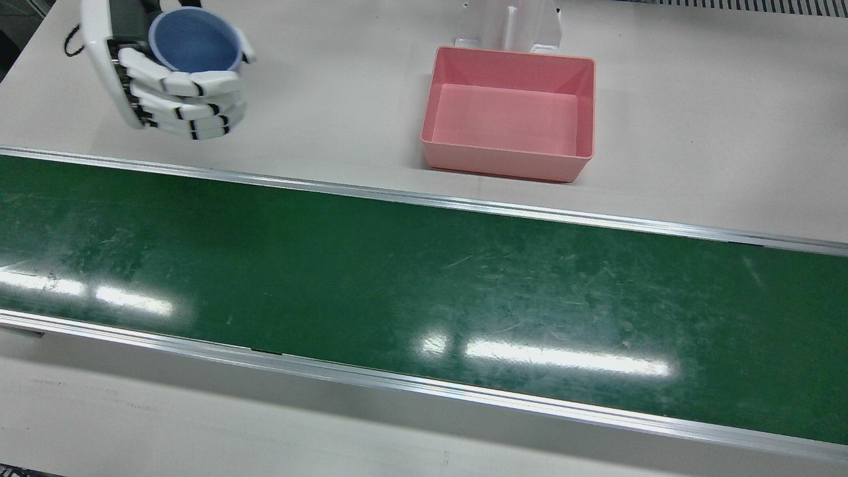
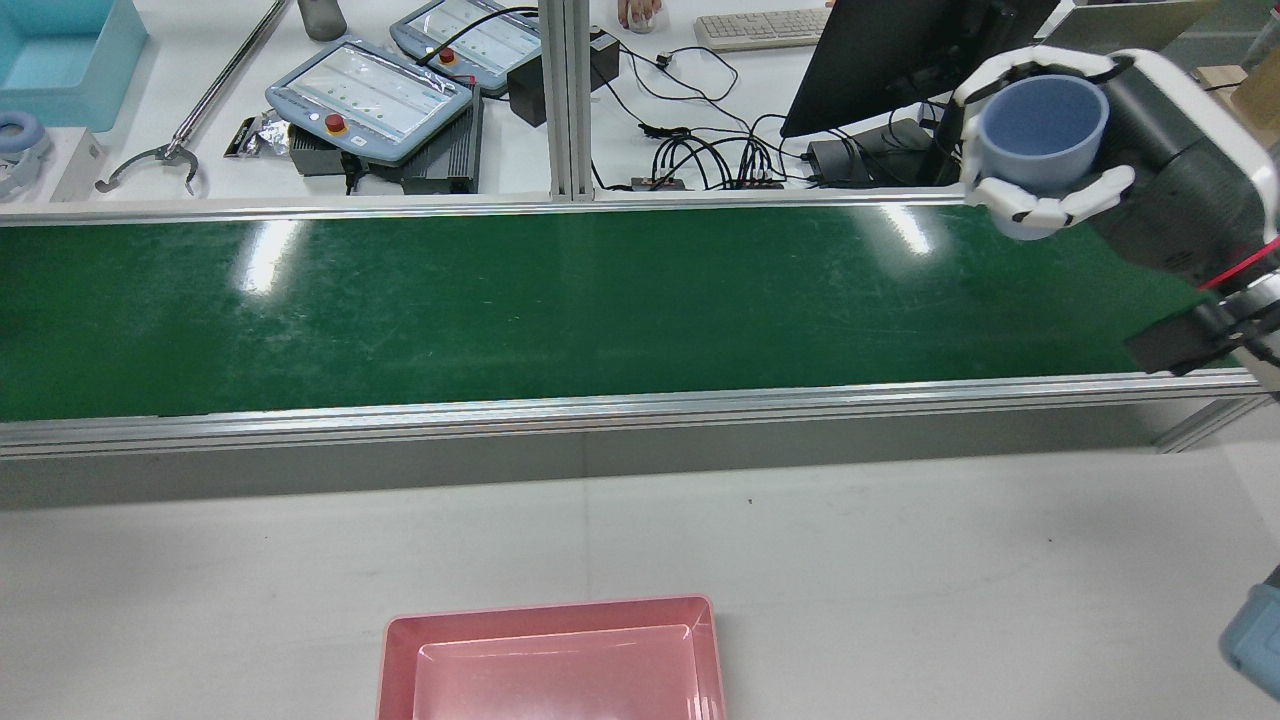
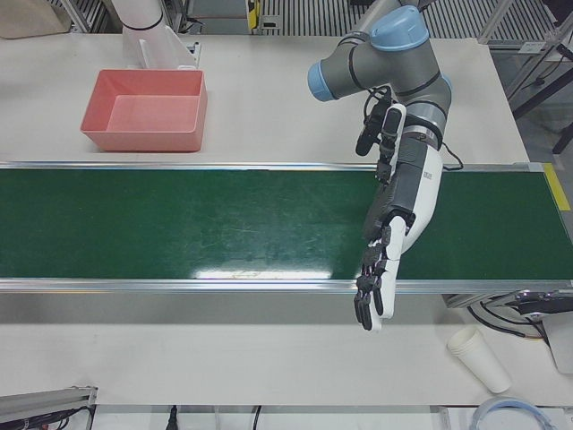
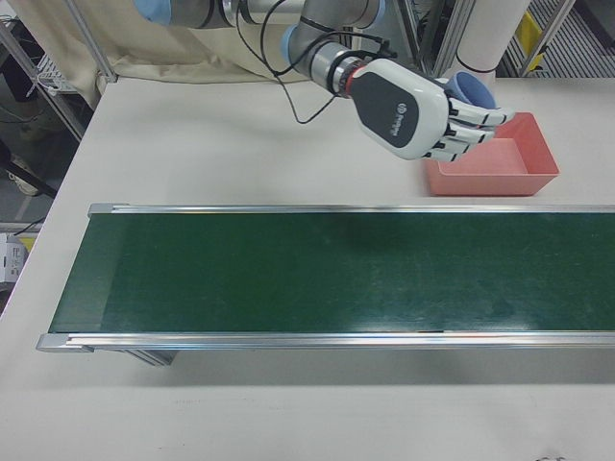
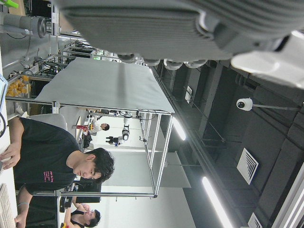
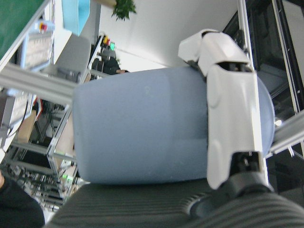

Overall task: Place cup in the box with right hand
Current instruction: 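Lift the cup off the conveyor with the right hand, then carry the cup toward the robot and lower it over the pink tray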

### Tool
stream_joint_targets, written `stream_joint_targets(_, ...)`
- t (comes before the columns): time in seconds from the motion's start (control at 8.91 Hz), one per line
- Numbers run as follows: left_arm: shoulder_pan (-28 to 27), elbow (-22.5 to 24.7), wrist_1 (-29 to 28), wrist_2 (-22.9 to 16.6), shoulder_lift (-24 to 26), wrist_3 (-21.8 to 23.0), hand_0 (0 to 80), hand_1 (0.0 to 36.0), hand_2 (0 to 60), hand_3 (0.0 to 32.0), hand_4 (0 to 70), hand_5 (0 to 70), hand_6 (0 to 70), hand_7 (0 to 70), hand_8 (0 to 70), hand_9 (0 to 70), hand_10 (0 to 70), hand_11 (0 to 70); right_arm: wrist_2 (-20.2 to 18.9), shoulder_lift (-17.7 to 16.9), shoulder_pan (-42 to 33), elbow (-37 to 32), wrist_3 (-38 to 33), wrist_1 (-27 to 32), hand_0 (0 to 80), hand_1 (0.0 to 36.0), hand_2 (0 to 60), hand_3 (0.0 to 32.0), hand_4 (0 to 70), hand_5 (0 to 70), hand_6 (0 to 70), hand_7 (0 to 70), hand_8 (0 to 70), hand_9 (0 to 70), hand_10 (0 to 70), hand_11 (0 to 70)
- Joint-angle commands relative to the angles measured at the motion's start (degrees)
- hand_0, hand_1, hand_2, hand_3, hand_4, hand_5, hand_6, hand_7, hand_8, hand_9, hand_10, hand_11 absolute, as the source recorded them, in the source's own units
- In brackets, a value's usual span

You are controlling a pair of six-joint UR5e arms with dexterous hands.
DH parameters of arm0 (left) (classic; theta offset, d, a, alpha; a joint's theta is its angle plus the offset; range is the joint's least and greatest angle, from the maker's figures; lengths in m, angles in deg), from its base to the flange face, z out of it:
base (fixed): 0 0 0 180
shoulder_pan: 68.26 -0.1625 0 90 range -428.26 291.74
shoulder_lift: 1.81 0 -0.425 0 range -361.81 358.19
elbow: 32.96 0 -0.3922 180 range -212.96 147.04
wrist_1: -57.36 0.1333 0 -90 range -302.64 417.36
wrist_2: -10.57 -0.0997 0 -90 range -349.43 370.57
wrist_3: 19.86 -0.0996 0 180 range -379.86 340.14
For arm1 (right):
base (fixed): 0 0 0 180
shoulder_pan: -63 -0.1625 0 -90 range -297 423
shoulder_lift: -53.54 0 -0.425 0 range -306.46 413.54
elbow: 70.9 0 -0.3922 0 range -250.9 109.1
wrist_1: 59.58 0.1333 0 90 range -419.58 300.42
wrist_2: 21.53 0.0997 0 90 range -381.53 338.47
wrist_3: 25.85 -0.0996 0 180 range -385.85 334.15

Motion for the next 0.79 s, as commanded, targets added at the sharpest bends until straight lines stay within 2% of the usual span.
stream_joint_targets(0.0, 0.0, 0.0, 0.0, -0.1, 0.0, 0.0, 0.0, 0.0, 0.0, 0.0, 0.0, 0.0, 0.0, 0.0, 0.0, 0.0, 0.0, 0.0, 6.0, 1.4, 21.3, 5.1, 12.2, -0.7, 78.6, 36.0, 60.0, 0.0, 8.4, 29.7, 49.2, 70.0, 70.0, 70.0, 54.3, 70.0)
stream_joint_targets(0.11, 0.0, 0.0, 0.0, -0.1, 0.0, 0.0, 0.0, 0.0, 0.0, 0.0, 0.0, 0.0, 0.0, 0.0, 0.0, 0.0, 0.0, 0.0, 8.1, 1.6, 26.3, 5.2, 14.6, -0.5, 80.0, 36.0, 60.0, 0.0, 11.0, 29.4, 48.8, 70.0, 70.0, 70.0, 53.7, 70.0)
stream_joint_targets(0.34, 0.0, 0.0, 0.0, 0.0, 0.0, 0.0, 0.0, 0.0, 0.0, 0.0, 0.0, 0.0, 0.0, 0.0, 0.0, 0.0, 0.0, 0.0, 9.7, 2.6, 30.8, 5.2, 17.5, -0.4, 80.0, 36.0, 60.0, 0.0, 11.2, 28.9, 48.2, 70.0, 70.0, 70.0, 52.8, 70.0)
stream_joint_targets(0.45, 0.0, -0.1, 0.0, 0.0, 0.0, 0.0, 0.0, 0.0, 0.0, 0.0, 0.0, 0.0, 0.0, 0.0, 0.0, 0.0, 0.0, 0.0, 9.7, 2.6, 31.8, 5.0, 17.5, -0.1, 80.0, 36.0, 60.0, 0.0, 6.6, 28.7, 47.8, 70.0, 70.0, 70.0, 52.4, 70.0)
stream_joint_targets(0.56, 0.0, 0.0, 0.0, 0.0, 0.0, 0.0, 0.0, 0.0, 0.0, 0.0, 0.0, 0.0, 0.0, 0.0, 0.0, 0.0, 0.0, 0.0, 9.5, 2.3, 32.4, 4.9, 17.1, -0.2, 80.0, 36.0, 60.0, 0.0, 8.7, 27.2, 46.0, 70.0, 66.1, 70.0, 48.6, 70.0)
stream_joint_targets(0.67, 0.0, -0.1, 0.0, 0.0, 0.0, 0.0, 0.0, 0.0, 0.0, 0.0, 0.0, 0.0, 0.0, 0.0, 0.0, 0.0, 0.0, 0.0, 9.0, 2.1, 32.4, 4.9, 17.0, -0.2, 79.1, 36.0, 60.0, 0.0, 8.9, 25.0, 44.1, 70.0, 60.0, 70.0, 44.5, 66.7)
